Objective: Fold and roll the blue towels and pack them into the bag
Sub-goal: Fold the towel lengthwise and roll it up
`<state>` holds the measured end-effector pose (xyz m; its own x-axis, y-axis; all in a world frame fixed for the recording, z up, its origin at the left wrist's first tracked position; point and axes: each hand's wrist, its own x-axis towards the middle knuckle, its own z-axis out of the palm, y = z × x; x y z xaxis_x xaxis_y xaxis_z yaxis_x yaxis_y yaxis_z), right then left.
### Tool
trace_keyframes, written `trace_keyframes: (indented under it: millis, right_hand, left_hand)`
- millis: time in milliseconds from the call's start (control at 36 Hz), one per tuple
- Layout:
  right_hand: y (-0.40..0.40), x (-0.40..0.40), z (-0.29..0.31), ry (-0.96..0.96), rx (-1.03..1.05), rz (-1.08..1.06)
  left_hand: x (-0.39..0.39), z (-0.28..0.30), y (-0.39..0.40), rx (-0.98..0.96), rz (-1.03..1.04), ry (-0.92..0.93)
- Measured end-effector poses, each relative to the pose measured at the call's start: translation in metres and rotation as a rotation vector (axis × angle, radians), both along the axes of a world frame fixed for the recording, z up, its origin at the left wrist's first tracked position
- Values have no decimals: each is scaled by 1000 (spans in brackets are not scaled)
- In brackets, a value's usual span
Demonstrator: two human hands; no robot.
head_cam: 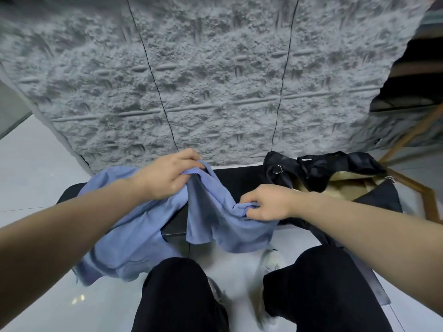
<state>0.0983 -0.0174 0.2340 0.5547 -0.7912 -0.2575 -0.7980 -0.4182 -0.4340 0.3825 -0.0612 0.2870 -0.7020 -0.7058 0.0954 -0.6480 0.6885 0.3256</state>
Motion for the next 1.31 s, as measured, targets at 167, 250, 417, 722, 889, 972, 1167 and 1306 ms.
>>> trace_keyframes:
  millis: [167, 250, 417, 722, 889, 972, 1167, 1306]
  right_hand:
    - [32, 10, 2, 50, -212, 196]
    - [53, 27, 3, -25, -350, 312]
    - [69, 48, -12, 47, -214, 222]
    - [36, 17, -37, -112, 67, -317]
    - [15, 19, -26, -194, -12, -140]
    - [14, 34, -16, -339, 47, -30]
    - [19, 45, -13, -335, 60, -182]
    - [19, 27, -10, -324, -40, -255]
  left_hand:
    - [3, 5, 9, -31, 10, -30]
    - [0, 6, 13, -16, 13, 2]
    - [1, 3, 18, -37, 30, 26]
    - [-1, 20, 28, -209, -63, 61]
    - [-4, 33, 30, -263, -129, 46]
    - [-7, 37, 31, -288, -153, 46]
    - [1, 29, 24, -210, 33, 152]
    - [2, 22, 29, -71, 315, 357]
